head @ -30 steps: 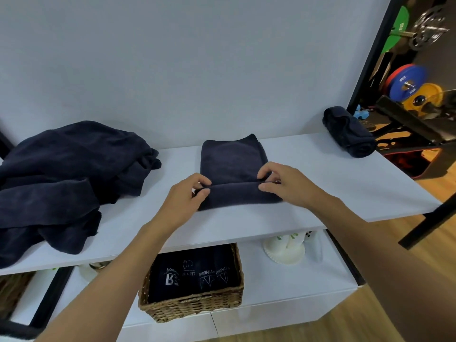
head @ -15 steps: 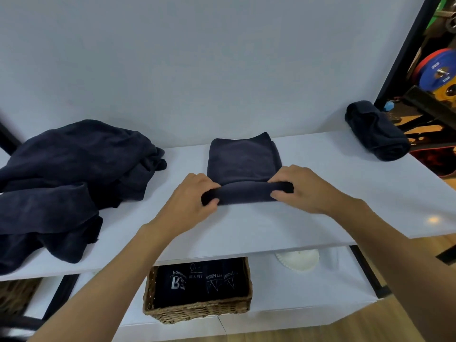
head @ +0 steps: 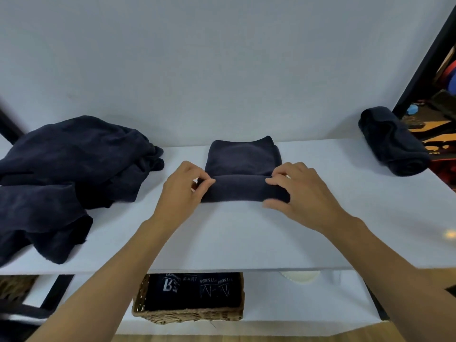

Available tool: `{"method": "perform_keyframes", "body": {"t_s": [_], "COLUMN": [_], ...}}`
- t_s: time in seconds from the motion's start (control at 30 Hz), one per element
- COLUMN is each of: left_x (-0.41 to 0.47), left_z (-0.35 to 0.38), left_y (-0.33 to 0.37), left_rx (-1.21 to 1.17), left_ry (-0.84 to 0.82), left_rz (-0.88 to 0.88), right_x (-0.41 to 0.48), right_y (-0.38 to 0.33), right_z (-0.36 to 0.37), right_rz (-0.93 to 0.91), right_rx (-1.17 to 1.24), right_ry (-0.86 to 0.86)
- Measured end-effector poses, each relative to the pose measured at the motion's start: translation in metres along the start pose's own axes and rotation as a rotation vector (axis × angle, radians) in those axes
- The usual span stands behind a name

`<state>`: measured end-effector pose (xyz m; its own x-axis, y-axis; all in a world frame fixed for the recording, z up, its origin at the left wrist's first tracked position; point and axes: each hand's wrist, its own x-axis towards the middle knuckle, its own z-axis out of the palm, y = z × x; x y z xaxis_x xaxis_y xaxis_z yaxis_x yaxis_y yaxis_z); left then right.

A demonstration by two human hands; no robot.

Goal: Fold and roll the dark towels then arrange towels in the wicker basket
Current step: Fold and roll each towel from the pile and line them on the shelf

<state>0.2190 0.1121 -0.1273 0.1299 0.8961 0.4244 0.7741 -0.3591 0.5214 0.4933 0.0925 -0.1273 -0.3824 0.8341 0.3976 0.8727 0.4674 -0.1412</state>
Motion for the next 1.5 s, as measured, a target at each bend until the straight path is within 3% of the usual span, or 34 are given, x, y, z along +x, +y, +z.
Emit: {"method": "perform_keyframes", "body": {"t_s": [0.1,0.17,0.43,0.53,0.63,0.7,0.8,0.9,1.0,1.07,1.13,1.23,1.33,1.43,1.5], "left_x": [-0.007,0.002,0.054,0.07,0.086,0.092,0.091,0.079,0.075,0.082,0.095,0.12,0.137,0.144,0.138], "left_z": [-0.006,-0.009,-0.002,0.005,0.013,0.014,0.017,0.019,0.021,0.021,0.019,0.02,0.023,0.03,0.033], "left_y": [-0.014,-0.02,-0.021,-0.02,-0.018,-0.018,-0.016,-0.013,-0.017,-0.018,-0.013,-0.014,-0.019,-0.014,-0.01], "left_rx": [0.247,0.314,-0.342,-0.323,-0.282,-0.239,-0.217,-0.127,0.02,0.043,-0.028,-0.069,-0.101,-0.019,0.146], "left_ry": [-0.091,-0.143,-0.315,-0.352,-0.379,-0.375,-0.233,-0.038,-0.106,-0.169,-0.242,-0.392,-0.477,-0.361,-0.182], "left_rz": [0.302,0.364,-0.269,-0.38,-0.449,-0.475,-0.439,-0.17,0.042,0.018,-0.086,-0.243,-0.363,-0.341,-0.104], "right_x": [0.002,0.013,0.058,0.065,0.062,0.058,0.06,0.074,0.088,0.098,0.106,0.104,0.095,0.105,0.118], "right_y": [0.006,0.008,0.025,0.027,0.027,0.027,0.032,0.037,0.043,0.044,0.043,0.035,0.035,0.042,0.045], "right_z": [-0.001,-0.005,-0.015,-0.01,-0.002,0.001,0.003,0.001,0.002,0.003,0.008,0.015,0.017,0.019,0.016], "right_rz": [-0.029,0.002,0.543,0.516,0.227,0.137,0.215,0.38,0.474,0.509,0.47,0.165,0.062,0.092,0.148], "right_rx": [-0.042,0.048,0.775,0.626,0.33,0.307,0.404,0.6,0.685,0.654,0.492,0.107,0.038,-0.026,0.074], "right_ry": [-0.081,-0.105,-0.282,-0.158,0.02,-0.05,-0.132,-0.167,-0.232,-0.267,-0.198,0.014,-0.07,-0.191,-0.237]}}
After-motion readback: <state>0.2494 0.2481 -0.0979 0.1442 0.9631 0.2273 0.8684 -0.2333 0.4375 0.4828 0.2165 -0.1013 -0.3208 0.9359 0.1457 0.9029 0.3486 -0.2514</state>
